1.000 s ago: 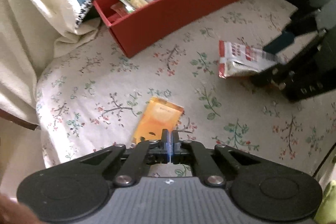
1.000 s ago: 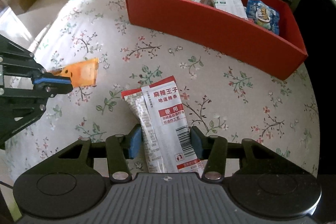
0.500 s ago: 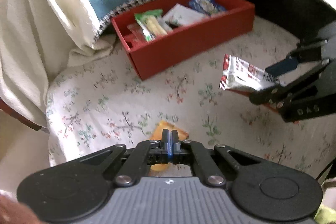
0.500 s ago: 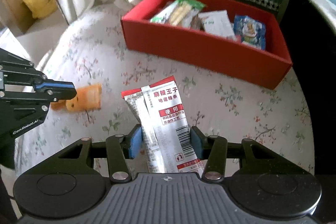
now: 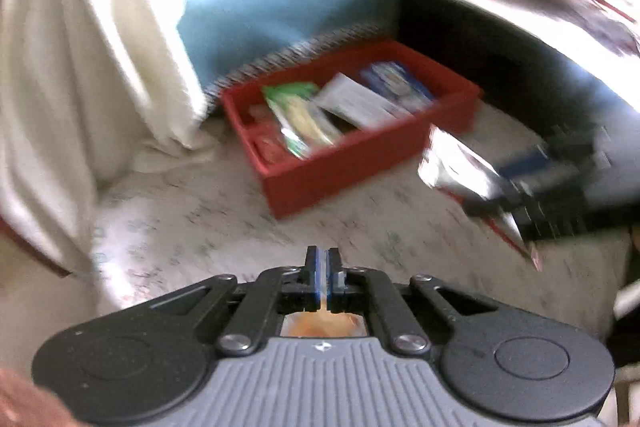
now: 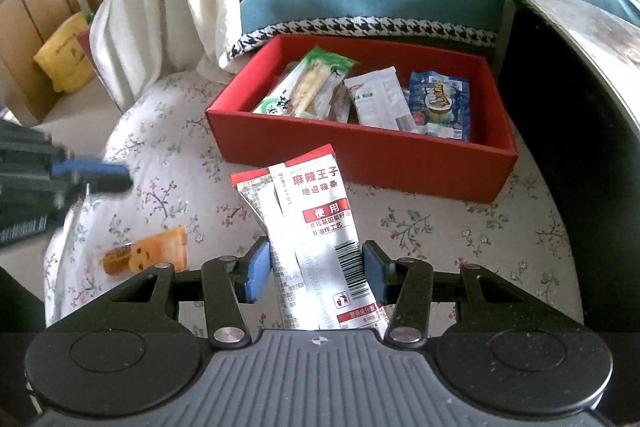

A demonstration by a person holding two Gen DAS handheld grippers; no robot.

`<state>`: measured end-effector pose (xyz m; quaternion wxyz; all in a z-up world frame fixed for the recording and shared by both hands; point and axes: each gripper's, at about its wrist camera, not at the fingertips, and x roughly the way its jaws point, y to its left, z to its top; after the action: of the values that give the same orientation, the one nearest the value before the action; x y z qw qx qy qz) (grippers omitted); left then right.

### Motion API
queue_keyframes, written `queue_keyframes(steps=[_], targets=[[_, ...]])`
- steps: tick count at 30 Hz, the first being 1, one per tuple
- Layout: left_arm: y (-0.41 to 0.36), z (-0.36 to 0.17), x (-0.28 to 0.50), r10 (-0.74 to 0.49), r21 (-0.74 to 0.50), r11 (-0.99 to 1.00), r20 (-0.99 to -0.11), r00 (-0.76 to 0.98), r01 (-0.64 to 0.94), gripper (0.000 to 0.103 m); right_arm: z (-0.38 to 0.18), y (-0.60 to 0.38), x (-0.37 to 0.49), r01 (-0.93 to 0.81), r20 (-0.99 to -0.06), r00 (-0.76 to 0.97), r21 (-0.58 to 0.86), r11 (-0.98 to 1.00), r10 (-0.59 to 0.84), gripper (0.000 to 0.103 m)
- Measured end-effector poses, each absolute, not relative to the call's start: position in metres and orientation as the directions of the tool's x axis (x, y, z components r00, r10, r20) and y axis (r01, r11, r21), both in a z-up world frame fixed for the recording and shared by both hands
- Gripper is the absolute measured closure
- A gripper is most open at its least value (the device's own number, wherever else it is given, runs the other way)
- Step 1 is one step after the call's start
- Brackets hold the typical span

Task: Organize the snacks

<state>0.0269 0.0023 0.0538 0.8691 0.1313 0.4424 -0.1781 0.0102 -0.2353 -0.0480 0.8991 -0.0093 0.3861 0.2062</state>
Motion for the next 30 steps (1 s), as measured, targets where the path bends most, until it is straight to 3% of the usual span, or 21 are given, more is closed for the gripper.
queue_keyframes(steps=[1, 2, 4, 12, 18, 20, 24, 28, 30], targets=[[0.004, 0.047, 0.022, -0.201, 0.090, 0.878, -0.822, 0.533, 0.470, 0.097, -0.048, -0.235, 0.010, -0.381, -0.699, 0.615, 0.143, 0.913, 0.366, 0.046], [0.004, 0.040, 0.020, -0.211, 0.104, 0.846, -0.836, 0.507, 0.523, 0.083, -0.048, -0.235, 0.009, -0.385, -0.699, 0.613, 0.143, 0.912, 0.369, 0.046], [0.007, 0.023, 0.017, -0.207, 0.126, 0.797, -0.862, 0.462, 0.591, 0.073, -0.049, -0.234, 0.008, -0.392, -0.700, 0.607, 0.146, 0.908, 0.375, 0.046], [0.009, -0.027, 0.019, -0.180, 0.069, 0.739, -0.939, 0.294, 0.671, 0.073, -0.054, -0.228, 0.017, -0.397, -0.723, 0.586, 0.137, 0.908, 0.365, 0.046], [0.020, -0.022, 0.024, -0.160, 0.107, 0.781, -0.918, 0.364, 0.615, 0.071, -0.053, -0.221, 0.014, -0.428, -0.727, 0.566, 0.145, 0.892, 0.389, 0.046], [0.019, -0.020, 0.020, -0.160, 0.142, 0.761, -0.905, 0.395, 0.633, 0.059, -0.053, -0.222, 0.014, -0.430, -0.726, 0.565, 0.147, 0.891, 0.392, 0.046], [0.019, -0.025, 0.027, -0.101, 0.217, 0.764, -0.890, 0.444, 0.608, 0.054, -0.054, -0.221, 0.016, -0.428, -0.731, 0.560, 0.147, 0.892, 0.389, 0.046], [0.031, -0.036, 0.045, -0.070, 0.138, 0.852, -0.926, 0.371, 0.506, 0.037, -0.057, -0.216, 0.019, -0.439, -0.738, 0.550, 0.141, 0.887, 0.390, 0.046], [0.036, -0.038, 0.052, -0.091, 0.092, 0.882, -0.928, 0.360, 0.462, 0.039, -0.056, -0.213, 0.020, -0.451, -0.737, 0.550, 0.135, 0.882, 0.394, 0.046]])
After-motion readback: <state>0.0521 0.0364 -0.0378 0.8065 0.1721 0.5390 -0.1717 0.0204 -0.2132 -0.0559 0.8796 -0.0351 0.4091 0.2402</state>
